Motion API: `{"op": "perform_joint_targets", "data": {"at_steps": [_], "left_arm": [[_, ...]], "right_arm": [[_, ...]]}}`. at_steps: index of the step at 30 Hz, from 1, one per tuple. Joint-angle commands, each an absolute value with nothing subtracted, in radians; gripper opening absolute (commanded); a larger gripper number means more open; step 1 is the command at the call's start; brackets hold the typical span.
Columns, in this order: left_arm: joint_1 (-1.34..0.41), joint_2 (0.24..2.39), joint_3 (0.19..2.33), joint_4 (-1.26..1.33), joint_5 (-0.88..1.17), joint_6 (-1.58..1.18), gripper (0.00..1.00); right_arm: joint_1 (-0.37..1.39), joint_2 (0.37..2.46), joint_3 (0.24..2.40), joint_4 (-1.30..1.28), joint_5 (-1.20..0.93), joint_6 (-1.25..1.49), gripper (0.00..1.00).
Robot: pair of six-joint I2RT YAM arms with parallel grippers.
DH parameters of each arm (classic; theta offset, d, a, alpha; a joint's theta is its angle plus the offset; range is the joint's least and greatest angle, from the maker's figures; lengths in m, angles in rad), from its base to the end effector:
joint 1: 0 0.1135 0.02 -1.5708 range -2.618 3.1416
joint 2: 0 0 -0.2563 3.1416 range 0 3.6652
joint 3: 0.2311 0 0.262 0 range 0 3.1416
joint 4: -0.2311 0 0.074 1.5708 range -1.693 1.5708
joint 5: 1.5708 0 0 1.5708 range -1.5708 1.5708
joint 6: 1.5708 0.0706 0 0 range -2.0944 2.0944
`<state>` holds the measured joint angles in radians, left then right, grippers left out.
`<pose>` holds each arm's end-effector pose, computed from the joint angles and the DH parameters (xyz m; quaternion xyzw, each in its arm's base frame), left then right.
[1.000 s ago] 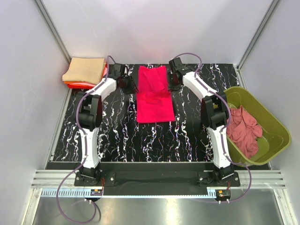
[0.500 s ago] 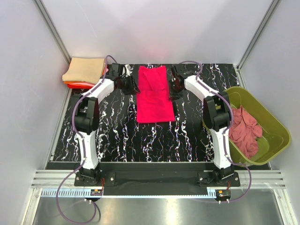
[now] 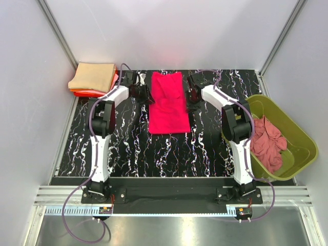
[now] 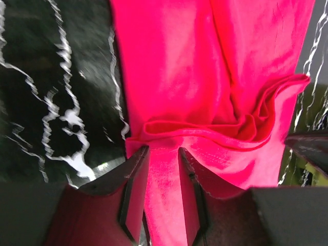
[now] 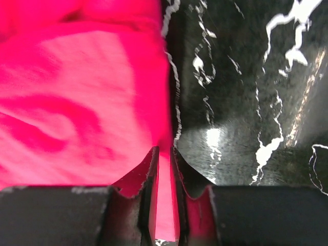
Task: Fold and stack the t-shirts
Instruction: Fold the tshirt
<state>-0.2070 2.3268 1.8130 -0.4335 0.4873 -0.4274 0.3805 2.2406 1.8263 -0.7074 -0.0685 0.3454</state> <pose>0.5090 -0.1407 0.1162 -0.0280 0.9262 -0.3110 0.2112 0.4619 0.1900 0.1366 -0.0247 0.9740 0.1102 0.1962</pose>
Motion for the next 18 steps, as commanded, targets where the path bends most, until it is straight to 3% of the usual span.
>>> {"op": "perform_joint_targets", "data": {"at_steps": [1,9,18], "left_arm": [[-0.176,2.294,1.897,-0.41,0.538,-0.426,0.36],[-0.17,2.114,1.95,-0.56,0.503,-0.396,0.45],[-0.23,1.78,1.403,-0.494,0.408,-0.4,0.46]], "right_arm": [[0.379,2.22,1.815,-0.69,-0.022,0.353,0.21],[0.379,2.136,1.844,-0.738,-0.057,0.359,0.25],[0.379,2.0,1.609,-0.706,-0.219,0.348,0.37]]}}
